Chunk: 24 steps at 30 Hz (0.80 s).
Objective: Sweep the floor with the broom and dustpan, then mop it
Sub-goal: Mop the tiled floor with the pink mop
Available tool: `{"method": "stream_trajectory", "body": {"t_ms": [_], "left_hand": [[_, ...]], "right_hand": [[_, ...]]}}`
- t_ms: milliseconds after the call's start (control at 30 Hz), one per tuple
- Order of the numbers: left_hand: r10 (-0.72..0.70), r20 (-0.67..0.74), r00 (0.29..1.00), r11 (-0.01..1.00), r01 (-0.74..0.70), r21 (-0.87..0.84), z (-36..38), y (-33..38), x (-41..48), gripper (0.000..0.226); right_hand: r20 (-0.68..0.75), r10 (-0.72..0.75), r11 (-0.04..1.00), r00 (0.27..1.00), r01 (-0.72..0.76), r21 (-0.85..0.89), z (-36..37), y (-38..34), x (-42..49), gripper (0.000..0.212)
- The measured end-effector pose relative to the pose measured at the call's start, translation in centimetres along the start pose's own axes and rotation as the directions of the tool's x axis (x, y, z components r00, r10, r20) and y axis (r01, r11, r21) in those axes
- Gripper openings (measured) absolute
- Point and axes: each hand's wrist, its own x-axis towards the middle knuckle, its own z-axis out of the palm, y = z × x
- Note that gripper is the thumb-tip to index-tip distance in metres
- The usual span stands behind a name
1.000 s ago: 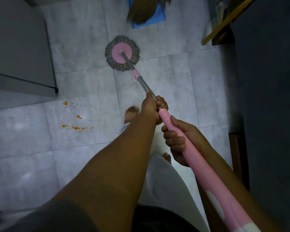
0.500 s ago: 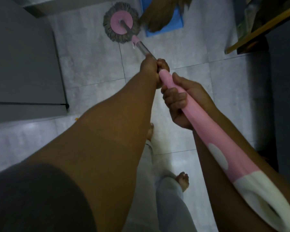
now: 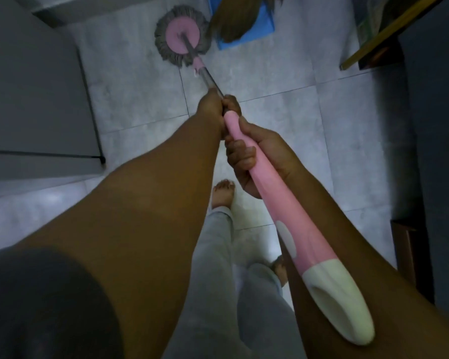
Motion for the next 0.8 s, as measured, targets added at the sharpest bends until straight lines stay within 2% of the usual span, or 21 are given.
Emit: {"method": "stream_trajectory", "body": {"t_ms": [200,467,633,800], "left_hand": [[-0.029,0.013,0.999,0.998,0.03,-0.05,-3.0,-9.6,-4.4,0.053],[-0.062,-0.022,0.998,0.989,0.059,-0.135,-8.5,-21.0,-11.0,0.05],[-0.033,-0.039,0.999,0.972,0.023,-0.233,-11.7,-20.2,-13.6,0.051],[0.029,-0.079,0.996,0.964,-0.049,-0.263,-15.5,-15.5,-13.6,0.052]], "right_hand": [[-0.1,0.045,0.997,0.994,-0.051,-0.055,-3.8,5.0,-8.4,0.037],[-0.301,0.172,0.957,0.938,-0.232,-0.175,-7.4,12.5,-17.6,0.035],[-0.359,0.212,0.921,0.909,-0.309,-0.238,-5.7,14.9,-17.1,0.034],[-0.365,0.276,0.865,0.889,-0.395,-0.309,-2.9,16.1,-12.2,0.036]]}}
